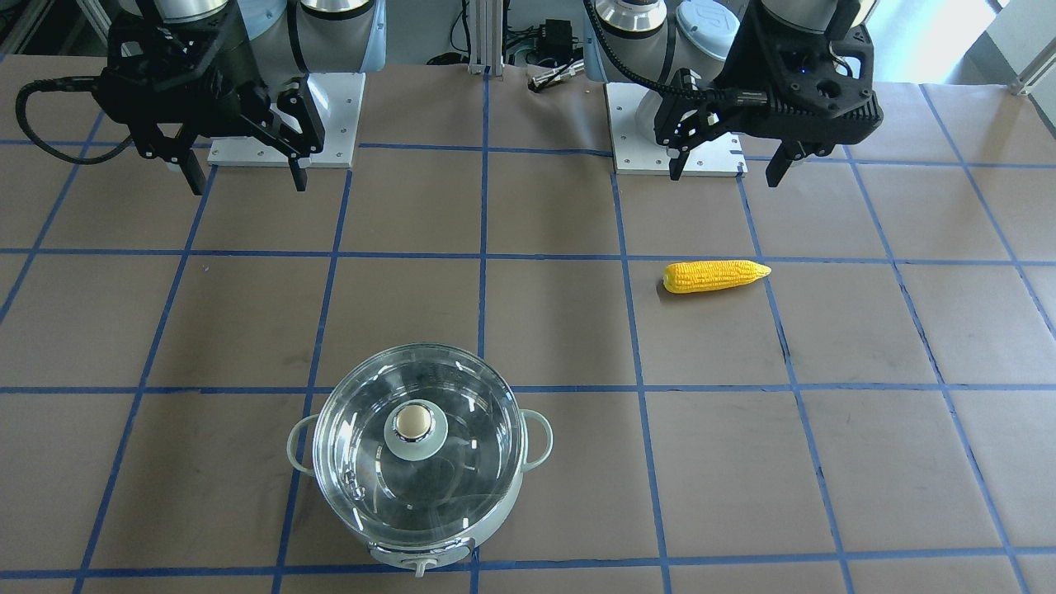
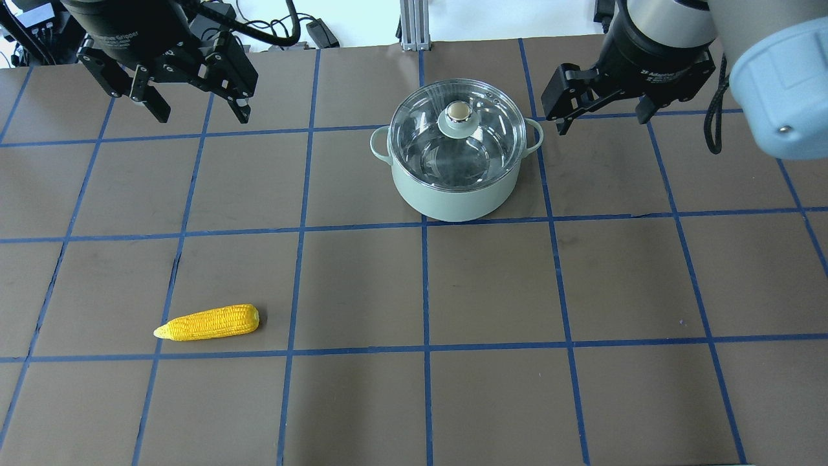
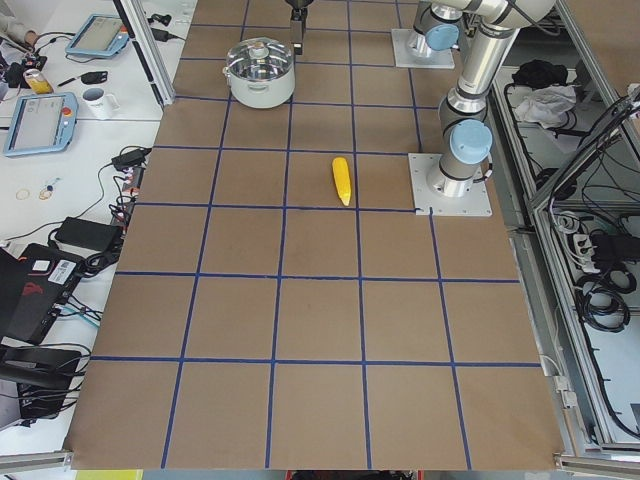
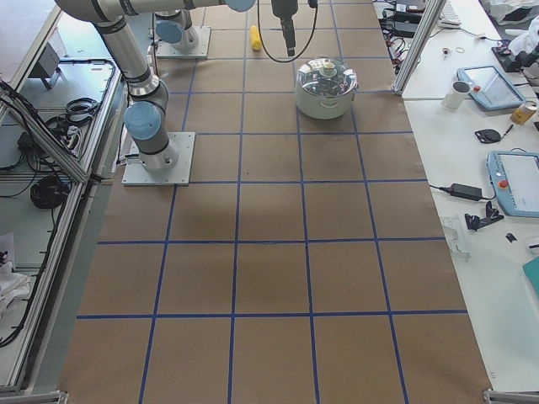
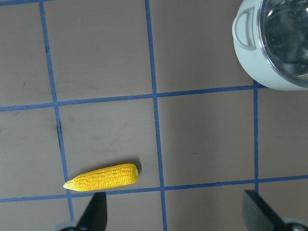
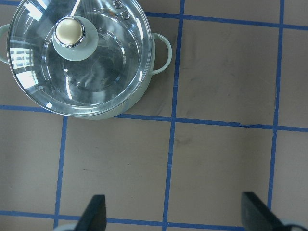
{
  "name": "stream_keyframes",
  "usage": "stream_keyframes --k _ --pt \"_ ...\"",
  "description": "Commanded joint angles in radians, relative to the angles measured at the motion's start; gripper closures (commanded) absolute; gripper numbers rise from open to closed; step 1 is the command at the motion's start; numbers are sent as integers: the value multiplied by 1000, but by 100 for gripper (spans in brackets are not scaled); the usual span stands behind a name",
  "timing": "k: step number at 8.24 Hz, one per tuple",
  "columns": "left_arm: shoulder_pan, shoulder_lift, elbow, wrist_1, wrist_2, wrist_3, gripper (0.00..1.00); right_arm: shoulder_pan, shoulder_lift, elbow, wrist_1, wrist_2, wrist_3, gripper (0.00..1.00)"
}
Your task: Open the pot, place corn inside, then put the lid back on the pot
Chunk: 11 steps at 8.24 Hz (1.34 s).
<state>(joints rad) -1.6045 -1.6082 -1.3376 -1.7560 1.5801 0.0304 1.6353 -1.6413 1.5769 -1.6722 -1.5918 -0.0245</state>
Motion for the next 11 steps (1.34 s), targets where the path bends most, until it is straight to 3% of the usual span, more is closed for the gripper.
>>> stream_keyframes --k 1,5,7,10,11 --pt "0 2 -2 0 1 -3 0 0 0 0 0 -1 0 0" --pt "9 -1 -2 -14 3 -27 0 -2 0 0 0 -1 0 0" --pt "20 -7 -34 -7 -11 -157 0 0 0 0 0 -1 0 0" --pt "83 -10 -115 53 3 -531 0 1 11 -3 -20 -2 9 0" --pt "89 -4 -127 76 -9 -609 0 0 40 -9 -32 -38 -1 0"
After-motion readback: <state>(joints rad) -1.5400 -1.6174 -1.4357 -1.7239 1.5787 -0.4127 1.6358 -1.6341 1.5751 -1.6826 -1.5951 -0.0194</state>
